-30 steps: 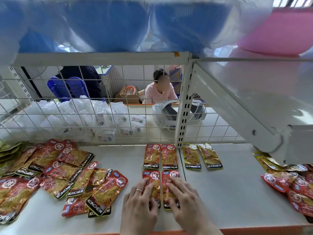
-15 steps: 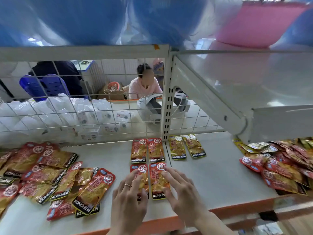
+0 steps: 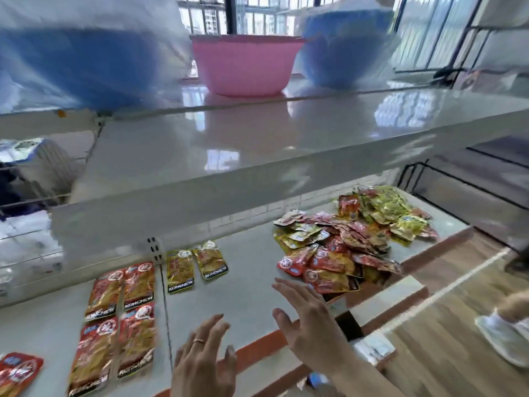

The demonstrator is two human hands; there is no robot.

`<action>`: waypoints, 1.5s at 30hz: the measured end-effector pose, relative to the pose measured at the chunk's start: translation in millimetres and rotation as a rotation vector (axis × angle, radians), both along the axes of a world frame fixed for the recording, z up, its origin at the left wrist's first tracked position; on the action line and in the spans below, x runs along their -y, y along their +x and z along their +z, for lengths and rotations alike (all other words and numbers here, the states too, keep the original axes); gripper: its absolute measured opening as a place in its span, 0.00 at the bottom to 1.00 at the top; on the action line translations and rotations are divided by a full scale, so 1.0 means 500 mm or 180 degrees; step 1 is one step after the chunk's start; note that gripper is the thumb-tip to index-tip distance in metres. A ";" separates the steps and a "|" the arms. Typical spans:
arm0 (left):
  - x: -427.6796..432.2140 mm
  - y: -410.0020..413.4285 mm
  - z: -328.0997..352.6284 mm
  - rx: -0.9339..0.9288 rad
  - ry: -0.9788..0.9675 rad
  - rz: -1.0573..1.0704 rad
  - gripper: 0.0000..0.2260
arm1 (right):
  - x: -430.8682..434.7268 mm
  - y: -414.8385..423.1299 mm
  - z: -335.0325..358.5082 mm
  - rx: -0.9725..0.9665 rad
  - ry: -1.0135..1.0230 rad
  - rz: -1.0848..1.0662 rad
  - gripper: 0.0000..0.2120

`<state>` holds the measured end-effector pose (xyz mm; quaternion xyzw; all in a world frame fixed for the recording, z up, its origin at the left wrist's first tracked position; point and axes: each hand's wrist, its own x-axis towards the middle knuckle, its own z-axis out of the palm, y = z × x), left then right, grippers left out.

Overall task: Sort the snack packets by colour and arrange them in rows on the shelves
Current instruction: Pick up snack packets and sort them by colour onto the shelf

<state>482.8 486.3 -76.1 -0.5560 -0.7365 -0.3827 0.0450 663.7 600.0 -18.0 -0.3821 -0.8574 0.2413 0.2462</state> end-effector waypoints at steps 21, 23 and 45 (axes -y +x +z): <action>-0.288 0.272 0.011 -0.0344 -0.1342 -0.0487 0.26 | -0.264 0.331 -0.036 0.0459 0.0054 -0.0596 0.24; -0.311 0.264 -0.002 -0.0425 -0.1618 -0.0342 0.31 | -0.283 0.332 -0.044 0.0752 -0.0027 -0.0740 0.27; -0.483 0.313 0.007 -0.0885 -0.2266 0.0356 0.37 | -0.546 0.423 -0.065 0.0850 -0.0334 0.0233 0.27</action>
